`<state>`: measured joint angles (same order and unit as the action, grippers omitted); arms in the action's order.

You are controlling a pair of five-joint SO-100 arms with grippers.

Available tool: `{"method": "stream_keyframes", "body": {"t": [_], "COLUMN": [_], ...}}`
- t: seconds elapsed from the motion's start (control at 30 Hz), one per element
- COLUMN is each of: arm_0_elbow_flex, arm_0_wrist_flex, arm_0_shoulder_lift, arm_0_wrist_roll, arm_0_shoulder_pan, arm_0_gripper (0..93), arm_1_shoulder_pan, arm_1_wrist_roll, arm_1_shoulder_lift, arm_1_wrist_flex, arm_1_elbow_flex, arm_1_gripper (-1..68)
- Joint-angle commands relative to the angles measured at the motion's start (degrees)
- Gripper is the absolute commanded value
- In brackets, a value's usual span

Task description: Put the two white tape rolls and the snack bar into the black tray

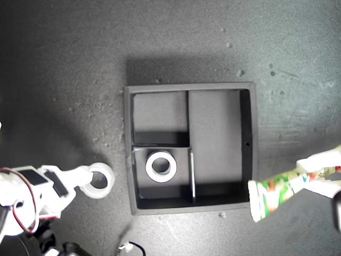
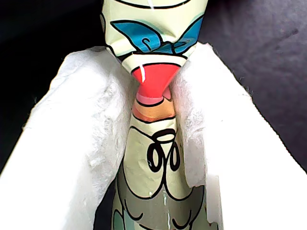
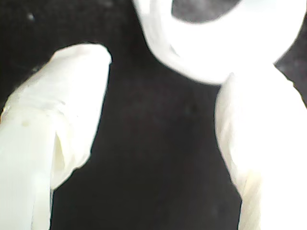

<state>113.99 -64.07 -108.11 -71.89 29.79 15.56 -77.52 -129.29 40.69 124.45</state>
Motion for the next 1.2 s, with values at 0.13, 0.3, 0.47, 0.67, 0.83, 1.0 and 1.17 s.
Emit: {"method": "stream_keyframes", "body": {"t": [0.13, 0.3, 0.47, 0.67, 0.83, 1.0, 1.17], "arm_0_elbow_flex": [-2.3, -1.9, -1.9, -1.2, 1.8, 2.8, -0.5], "arm_0_wrist_flex": [1.8, 4.4, 6.6, 9.1, 8.9, 8.6, 9.0], "arm_0_shoulder_lift": [4.2, 6.1, 8.0, 10.7, 4.0, -2.5, 1.4], "arm_0_wrist_roll": [1.0, 1.1, 1.7, -0.2, -1.1, 0.6, 2.9], "arm_0_shoulder_pan": [1.1, 0.9, 0.7, 0.6, 0.6, 1.3, 1.5], "arm_0_gripper": [16.7, 16.8, 16.8, 16.6, 15.4, 14.4, 14.6], "arm_1_shoulder_pan": [-1.2, -1.6, -4.0, -5.9, -6.1, -6.6, -6.8], "arm_1_wrist_roll": [26.7, 35.2, 39.3, 43.4, 47.2, 47.7, 47.9], "arm_1_shoulder_lift": [-0.5, -0.1, 8.3, 29.0, 42.5, 48.3, 50.2], "arm_1_wrist_flex": [-0.4, -2.7, -0.2, 5.4, 11.6, 13.6, 13.5], "arm_1_elbow_flex": [-6.5, -7.9, -14.8, -32.9, -48.3, -53.2, -53.9], "arm_1_gripper": [-0.7, -0.6, -0.6, -0.6, -0.6, -0.6, -0.6]}}
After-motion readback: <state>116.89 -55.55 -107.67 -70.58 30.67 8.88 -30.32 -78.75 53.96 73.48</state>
